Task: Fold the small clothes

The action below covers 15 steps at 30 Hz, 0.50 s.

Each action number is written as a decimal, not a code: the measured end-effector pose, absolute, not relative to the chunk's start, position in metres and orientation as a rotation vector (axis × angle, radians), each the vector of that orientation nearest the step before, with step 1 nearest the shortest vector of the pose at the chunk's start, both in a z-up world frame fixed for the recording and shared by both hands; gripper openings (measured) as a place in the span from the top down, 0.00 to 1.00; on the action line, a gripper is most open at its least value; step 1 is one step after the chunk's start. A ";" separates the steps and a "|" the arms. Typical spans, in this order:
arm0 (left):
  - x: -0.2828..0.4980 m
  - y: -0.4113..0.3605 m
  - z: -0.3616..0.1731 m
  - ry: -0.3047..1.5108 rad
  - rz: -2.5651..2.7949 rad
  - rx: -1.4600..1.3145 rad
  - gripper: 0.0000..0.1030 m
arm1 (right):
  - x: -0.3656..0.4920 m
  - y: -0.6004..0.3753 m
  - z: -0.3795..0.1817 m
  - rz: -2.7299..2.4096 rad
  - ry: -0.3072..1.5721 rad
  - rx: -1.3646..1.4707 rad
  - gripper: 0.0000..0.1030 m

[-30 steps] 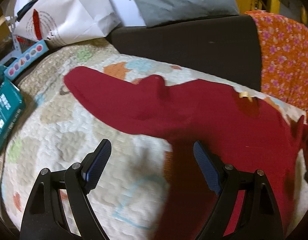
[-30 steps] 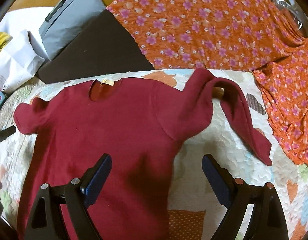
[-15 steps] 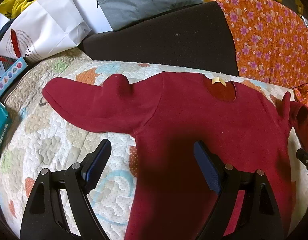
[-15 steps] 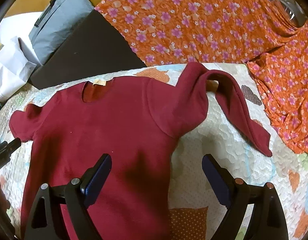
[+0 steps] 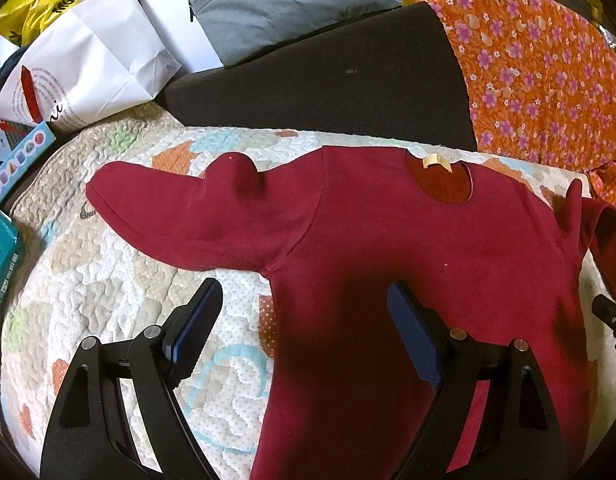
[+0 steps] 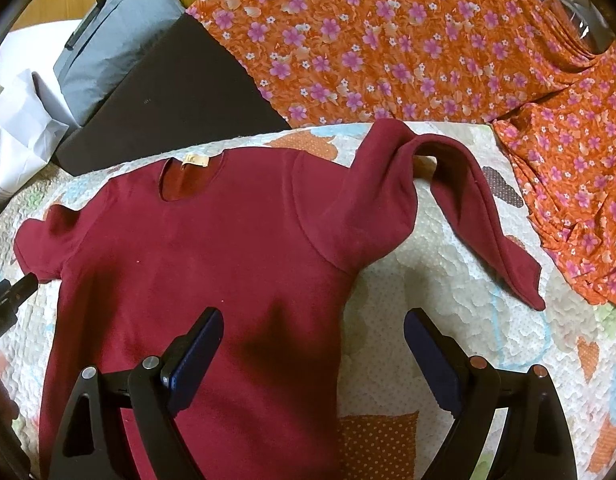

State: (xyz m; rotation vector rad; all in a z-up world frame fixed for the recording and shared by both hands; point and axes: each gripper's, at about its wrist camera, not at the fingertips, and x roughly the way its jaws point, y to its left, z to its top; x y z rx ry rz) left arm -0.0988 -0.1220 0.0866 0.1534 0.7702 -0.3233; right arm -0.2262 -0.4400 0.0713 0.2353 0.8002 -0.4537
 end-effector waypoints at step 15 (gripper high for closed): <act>-0.096 -0.127 0.083 0.783 -0.316 0.158 0.18 | -0.212 -0.428 0.066 -0.445 0.809 0.253 0.12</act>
